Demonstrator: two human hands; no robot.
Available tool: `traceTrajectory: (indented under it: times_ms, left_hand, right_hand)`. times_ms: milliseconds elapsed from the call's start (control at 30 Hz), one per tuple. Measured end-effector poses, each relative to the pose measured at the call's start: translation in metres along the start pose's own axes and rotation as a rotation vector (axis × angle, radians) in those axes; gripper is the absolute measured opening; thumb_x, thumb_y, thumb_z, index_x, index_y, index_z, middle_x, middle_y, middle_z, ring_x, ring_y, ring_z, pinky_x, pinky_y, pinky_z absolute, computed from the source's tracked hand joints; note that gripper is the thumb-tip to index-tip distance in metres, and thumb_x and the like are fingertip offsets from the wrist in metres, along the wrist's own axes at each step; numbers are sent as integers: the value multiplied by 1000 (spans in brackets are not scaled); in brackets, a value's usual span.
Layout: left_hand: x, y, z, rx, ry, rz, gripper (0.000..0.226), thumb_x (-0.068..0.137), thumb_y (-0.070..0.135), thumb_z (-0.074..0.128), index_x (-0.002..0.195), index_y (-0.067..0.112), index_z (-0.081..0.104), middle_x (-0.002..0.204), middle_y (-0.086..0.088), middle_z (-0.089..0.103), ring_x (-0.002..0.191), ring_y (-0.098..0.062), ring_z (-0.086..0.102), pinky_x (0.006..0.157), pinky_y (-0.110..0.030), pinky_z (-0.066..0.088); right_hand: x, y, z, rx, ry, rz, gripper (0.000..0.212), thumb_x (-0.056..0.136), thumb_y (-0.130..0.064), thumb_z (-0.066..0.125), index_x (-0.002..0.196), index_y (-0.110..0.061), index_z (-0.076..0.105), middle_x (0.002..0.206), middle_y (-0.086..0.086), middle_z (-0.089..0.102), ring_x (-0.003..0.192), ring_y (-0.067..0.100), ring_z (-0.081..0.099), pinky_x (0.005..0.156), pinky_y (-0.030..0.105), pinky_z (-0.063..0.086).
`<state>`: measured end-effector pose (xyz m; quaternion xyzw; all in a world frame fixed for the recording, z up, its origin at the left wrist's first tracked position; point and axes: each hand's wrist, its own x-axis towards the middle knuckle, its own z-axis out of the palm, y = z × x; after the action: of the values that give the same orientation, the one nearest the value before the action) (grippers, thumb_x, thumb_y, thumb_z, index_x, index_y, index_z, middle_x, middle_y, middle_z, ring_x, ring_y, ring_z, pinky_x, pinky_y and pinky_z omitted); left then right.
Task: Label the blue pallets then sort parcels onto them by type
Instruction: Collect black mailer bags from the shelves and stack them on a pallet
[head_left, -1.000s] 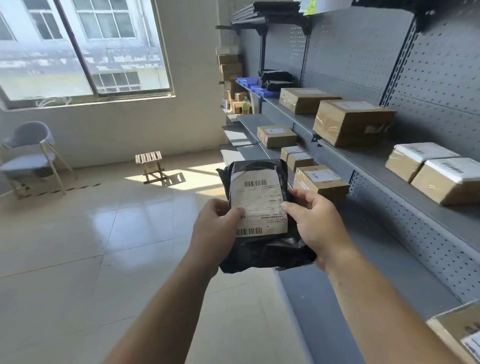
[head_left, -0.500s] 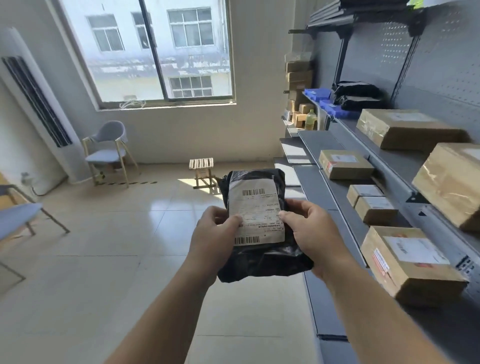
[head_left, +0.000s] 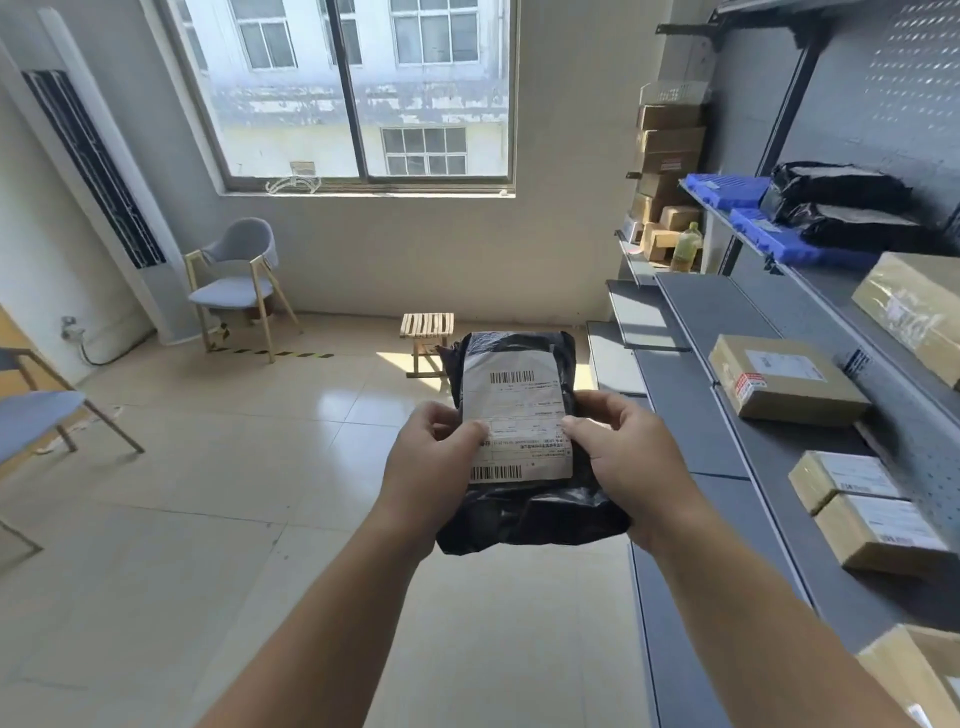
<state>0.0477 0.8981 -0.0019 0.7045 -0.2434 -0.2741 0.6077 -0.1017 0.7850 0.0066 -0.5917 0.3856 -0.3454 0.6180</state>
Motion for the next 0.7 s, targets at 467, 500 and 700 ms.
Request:
traceTrajectory:
  times_ms: [467, 500, 700]
  left_hand:
    - [274, 42, 108, 18, -265, -1, 15, 84, 28, 69, 93, 19, 61, 96, -9, 73, 76, -22, 77, 61, -37, 63]
    - [290, 44, 118, 25, -270, 2, 15, 84, 28, 69, 93, 19, 61, 96, -9, 73, 75, -21, 77, 60, -35, 61]
    - [388, 60, 187, 56, -257, 28, 14, 87, 27, 69, 92, 18, 60, 97, -9, 73, 74, -21, 77, 59, -35, 61]
  right_hand:
    - [256, -18, -19, -109, 283, -26, 21, 90, -15, 69, 108, -27, 69, 104, -8, 75, 92, 15, 74, 81, 44, 63]
    - [274, -17, -24, -110, 291, -23, 22, 90, -16, 69, 109, -27, 70, 104, -8, 75, 91, 15, 74, 80, 44, 63]
    - [392, -20, -57, -116, 297, -40, 23, 91, -17, 69, 111, -27, 69, 106, -7, 74, 90, 14, 73, 77, 41, 63]
